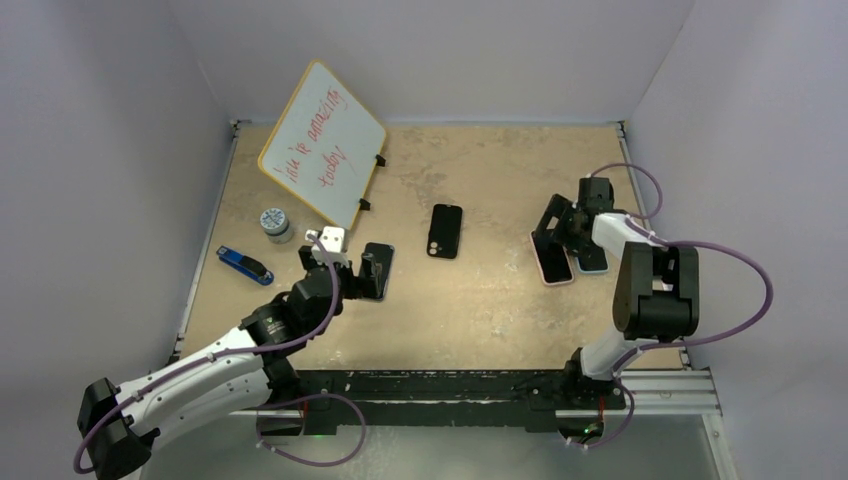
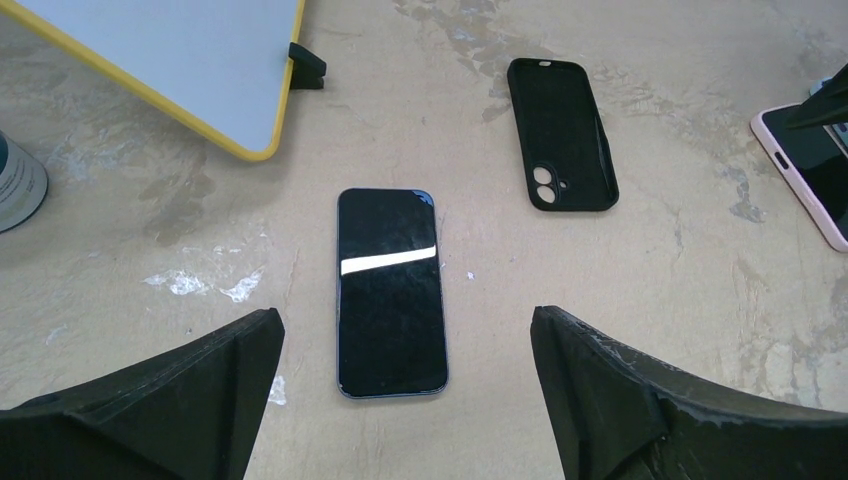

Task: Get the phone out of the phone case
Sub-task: Adjust the phone at the center of the board.

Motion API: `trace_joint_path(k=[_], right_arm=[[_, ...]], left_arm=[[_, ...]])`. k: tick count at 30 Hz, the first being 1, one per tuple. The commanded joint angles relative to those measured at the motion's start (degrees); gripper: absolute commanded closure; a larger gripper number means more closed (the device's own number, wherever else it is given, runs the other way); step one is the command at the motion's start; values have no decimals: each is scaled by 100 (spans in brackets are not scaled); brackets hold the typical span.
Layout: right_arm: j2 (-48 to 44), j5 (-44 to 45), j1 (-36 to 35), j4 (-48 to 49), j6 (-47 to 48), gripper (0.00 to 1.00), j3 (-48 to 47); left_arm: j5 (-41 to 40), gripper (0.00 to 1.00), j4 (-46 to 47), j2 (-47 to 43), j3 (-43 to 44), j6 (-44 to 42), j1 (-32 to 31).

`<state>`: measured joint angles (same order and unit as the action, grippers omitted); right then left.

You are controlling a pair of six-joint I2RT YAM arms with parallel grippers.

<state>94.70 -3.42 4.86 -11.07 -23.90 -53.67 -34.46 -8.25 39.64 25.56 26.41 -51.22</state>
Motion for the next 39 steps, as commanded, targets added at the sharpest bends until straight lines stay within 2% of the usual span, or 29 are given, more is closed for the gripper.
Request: trace_joint_path(k=[1, 6, 9, 12, 18, 31, 34, 39], right_arm=[[-438, -198, -58, -514, 23, 3, 200], [-671, -289, -393, -718, -42, 1, 377], [-649, 264, -982, -907, -45, 1, 306], [-573, 706, -1256, -1013, -98, 1, 236], [-506, 1296, -1397, -1177, -359, 2, 142], [-592, 2008, -1901, -846, -2062, 1, -112], [-495, 2407, -1899, -971, -2281, 1, -203], [-149, 2535, -1902, -1174, -2384, 1, -341]], left_arm=[[46, 0, 203, -7, 4, -31, 12], [44, 0, 216, -17, -1, -22, 15], [42, 0, 214, -13, -8, -31, 15], [7, 0, 194, 0, -6, -23, 15], [-8, 0, 184, 16, 0, -22, 12], [-6, 0, 149, 38, 20, -5, 16], [0, 0, 149, 22, 19, -5, 10], [9, 0, 146, 51, 33, 4, 15]])
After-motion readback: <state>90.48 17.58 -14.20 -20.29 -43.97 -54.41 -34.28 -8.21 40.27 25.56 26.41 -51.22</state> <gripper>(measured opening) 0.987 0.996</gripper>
